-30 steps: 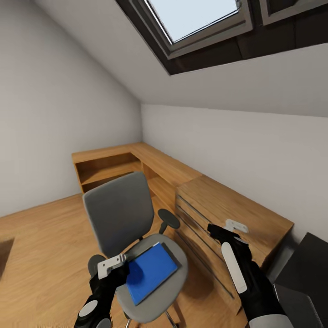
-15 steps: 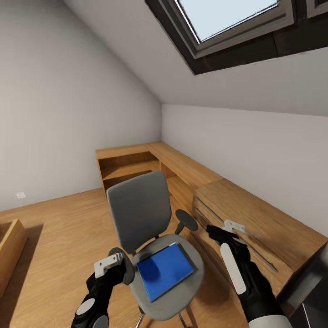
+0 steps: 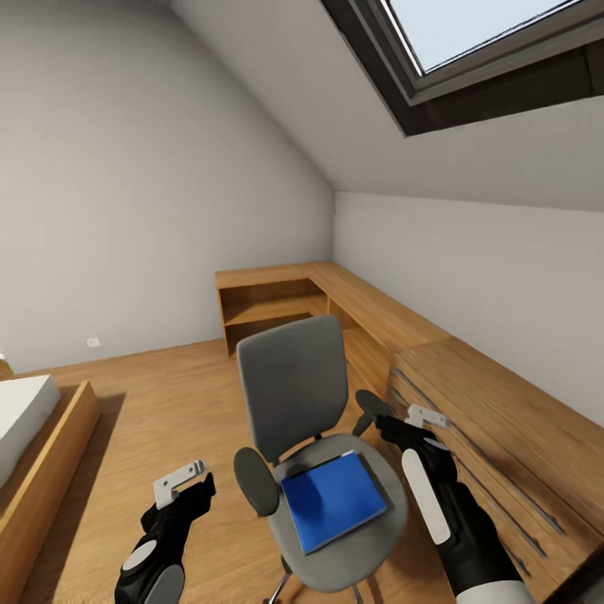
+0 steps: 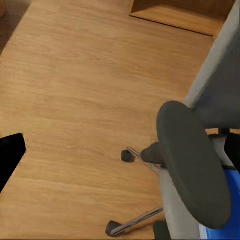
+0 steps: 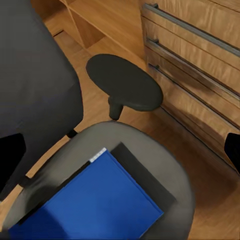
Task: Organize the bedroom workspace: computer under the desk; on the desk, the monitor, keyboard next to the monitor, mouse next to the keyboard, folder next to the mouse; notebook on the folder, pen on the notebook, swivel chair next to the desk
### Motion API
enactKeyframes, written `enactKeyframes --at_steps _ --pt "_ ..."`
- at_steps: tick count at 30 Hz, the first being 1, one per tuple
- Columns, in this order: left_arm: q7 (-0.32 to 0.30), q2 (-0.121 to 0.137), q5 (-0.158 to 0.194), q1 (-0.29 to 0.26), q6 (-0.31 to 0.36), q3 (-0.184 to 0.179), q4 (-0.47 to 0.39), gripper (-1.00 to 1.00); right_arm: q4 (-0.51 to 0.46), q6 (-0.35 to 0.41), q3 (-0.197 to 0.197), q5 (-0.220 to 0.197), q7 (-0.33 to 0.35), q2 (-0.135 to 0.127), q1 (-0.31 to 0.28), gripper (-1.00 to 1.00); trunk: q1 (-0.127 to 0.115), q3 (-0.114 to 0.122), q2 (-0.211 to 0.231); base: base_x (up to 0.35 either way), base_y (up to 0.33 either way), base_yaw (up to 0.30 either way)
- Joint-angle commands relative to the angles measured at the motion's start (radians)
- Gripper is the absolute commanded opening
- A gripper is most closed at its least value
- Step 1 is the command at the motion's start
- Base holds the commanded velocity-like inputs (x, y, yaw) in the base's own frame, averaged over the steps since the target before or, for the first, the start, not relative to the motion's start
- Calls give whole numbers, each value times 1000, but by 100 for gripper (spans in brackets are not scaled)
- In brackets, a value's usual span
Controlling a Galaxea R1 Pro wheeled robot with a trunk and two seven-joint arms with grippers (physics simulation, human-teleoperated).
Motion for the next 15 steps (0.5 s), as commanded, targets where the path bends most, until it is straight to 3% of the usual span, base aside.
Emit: enactKeyframes --at_steps 1,15 --pt "8 1 5 -1 4 2 -1 100 -2 2 1 -11 -10 0 -1 100 0 -1 -1 0 0 278" --pt "7 1 5 -1 3 18 -1 100 0 2 2 -11 -10 0 -1 100 0 -1 -1 21 8 278"
